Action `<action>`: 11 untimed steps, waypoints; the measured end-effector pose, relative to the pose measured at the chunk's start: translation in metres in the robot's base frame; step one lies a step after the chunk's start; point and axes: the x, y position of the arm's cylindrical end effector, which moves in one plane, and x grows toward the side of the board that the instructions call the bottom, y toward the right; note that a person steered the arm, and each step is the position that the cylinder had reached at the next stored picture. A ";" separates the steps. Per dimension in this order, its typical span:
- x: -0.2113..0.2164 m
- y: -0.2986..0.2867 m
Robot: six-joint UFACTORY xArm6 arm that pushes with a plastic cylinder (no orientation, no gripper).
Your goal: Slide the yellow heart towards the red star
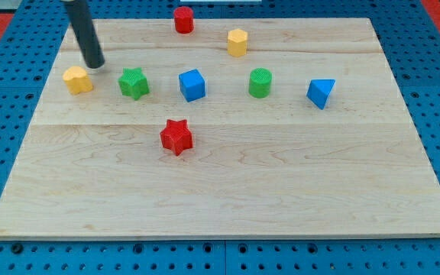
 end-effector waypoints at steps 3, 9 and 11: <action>0.036 -0.046; 0.130 -0.010; 0.146 0.005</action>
